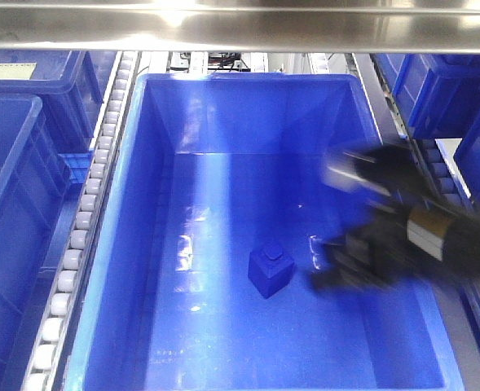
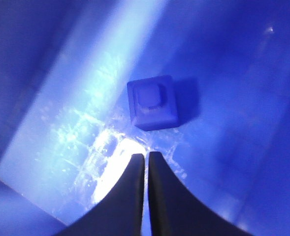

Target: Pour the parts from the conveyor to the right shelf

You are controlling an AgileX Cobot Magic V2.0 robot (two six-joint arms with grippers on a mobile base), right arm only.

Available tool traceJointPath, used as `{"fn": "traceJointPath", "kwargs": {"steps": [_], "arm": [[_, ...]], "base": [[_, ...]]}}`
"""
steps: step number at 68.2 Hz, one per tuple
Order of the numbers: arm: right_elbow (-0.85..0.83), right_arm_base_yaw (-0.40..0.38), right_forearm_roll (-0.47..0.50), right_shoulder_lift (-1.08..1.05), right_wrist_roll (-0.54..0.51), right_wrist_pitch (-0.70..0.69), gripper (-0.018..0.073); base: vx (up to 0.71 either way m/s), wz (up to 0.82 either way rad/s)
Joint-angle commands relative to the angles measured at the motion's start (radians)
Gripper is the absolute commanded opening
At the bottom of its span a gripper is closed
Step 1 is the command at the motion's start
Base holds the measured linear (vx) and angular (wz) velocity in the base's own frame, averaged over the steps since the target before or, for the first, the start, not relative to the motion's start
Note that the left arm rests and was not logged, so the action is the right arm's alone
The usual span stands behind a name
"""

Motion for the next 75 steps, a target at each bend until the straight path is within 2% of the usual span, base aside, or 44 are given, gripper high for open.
{"fn": "traceJointPath", "kwargs": {"steps": [1,31,39,43,56,63,69,75], "arm": [[0.068,0.000,0.003,-0.156,0.002,-0.166,-0.0011],[0.431,0.000,0.013,-0.835,0.007,-0.191,-0.0011],[0.539,-0.009,-0.004,-0.969,0.007,-0.259,-0.0011],[0.601,-0.049,-0.007,-1.028,0.007,-0.315,-0.0011],[0.757,-0.293,-0.007,-1.093,0.003,-0.550,-0.0011],[0.817,-0.401,-0.053,-1.098,0.003,-0.654,-0.0011],[0.816,-0.462,-0.125,-1.123,0.003,-0.619,-0.0011],[0.816,-0.487,-0.153,-1.122,0.003,-0.615,-0.0011]], "base": [[0.00,0.00],[0.00,0.00],[0.00,0.00],[0.00,0.00],[0.00,0.00],[0.00,0.00],[0.00,0.00],[0.00,0.00]]}}
